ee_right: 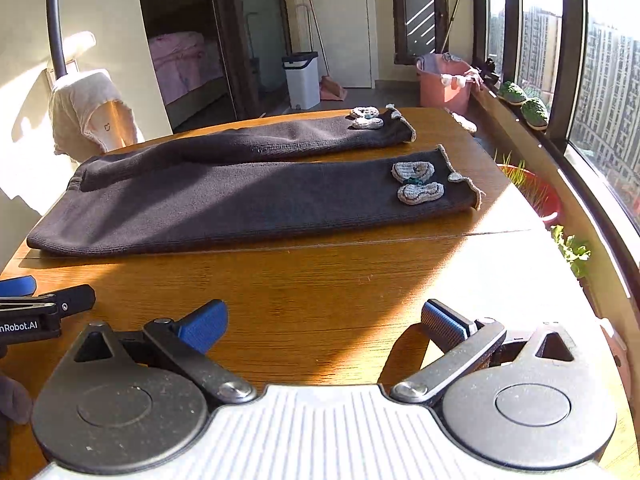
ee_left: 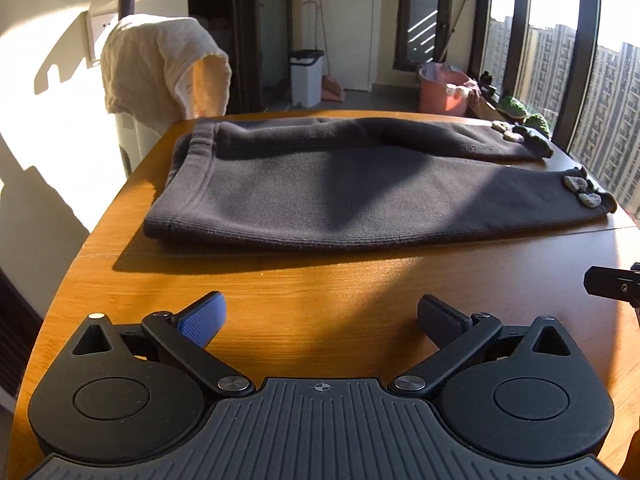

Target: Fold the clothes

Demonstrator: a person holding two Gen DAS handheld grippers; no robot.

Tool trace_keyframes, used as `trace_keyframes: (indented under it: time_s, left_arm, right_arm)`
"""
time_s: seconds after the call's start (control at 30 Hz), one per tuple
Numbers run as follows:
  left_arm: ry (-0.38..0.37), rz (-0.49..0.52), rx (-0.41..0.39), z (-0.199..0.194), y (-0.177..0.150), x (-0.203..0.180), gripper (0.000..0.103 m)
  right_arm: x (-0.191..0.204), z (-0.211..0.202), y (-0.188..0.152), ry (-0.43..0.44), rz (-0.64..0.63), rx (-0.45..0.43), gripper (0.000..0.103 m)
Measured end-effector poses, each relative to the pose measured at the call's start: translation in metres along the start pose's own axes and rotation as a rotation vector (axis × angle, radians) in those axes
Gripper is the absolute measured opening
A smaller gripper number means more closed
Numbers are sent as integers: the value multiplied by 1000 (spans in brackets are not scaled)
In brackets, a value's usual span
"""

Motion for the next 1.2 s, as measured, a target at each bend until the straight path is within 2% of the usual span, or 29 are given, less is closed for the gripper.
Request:
trace_keyframes:
  time_s: [0.1, 0.17, 0.43, 1.2]
  left_arm:
    - [34, -22, -2, 3, 2, 0, 103]
    - [44, -28, -5, 3, 1, -2, 103]
    - [59, -29, -15, 1, -1, -3, 103]
    - [45, -31, -18, -5, -6, 0, 103]
  right_arm:
    - [11, 0, -1, -34, -21, 9, 103]
    - [13, -3, -6, -25, -28, -18, 103]
    - [11, -4, -7, -15, -34, -30, 103]
    - [12, -3, -6, -13, -32, -34, 103]
Point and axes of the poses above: each gripper's, at about its wrist camera, not at the fingertips, and z roughly the way its jaws point, x to its left, y to its top, the point moved 2 cm from there along z, roughly the way its jaws point, and after that the axes turned 8 degrees about -y, right-handed, at the moved point
